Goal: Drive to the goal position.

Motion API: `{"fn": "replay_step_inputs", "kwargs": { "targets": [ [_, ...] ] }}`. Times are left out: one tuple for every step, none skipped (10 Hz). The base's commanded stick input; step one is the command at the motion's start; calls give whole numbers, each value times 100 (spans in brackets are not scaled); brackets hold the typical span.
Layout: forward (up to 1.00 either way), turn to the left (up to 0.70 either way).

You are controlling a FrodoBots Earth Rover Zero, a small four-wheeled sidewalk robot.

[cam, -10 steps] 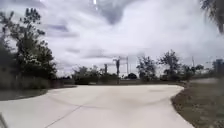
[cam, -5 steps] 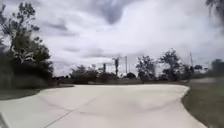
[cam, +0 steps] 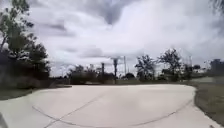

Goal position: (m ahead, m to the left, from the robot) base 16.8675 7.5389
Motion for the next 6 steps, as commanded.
{"fn": "replay_step_inputs", "kwargs": {
  "targets": [
    [85,0],
    [85,0],
    [85,9],
    [85,29],
    [85,34],
    [85,28]
  ]
}}
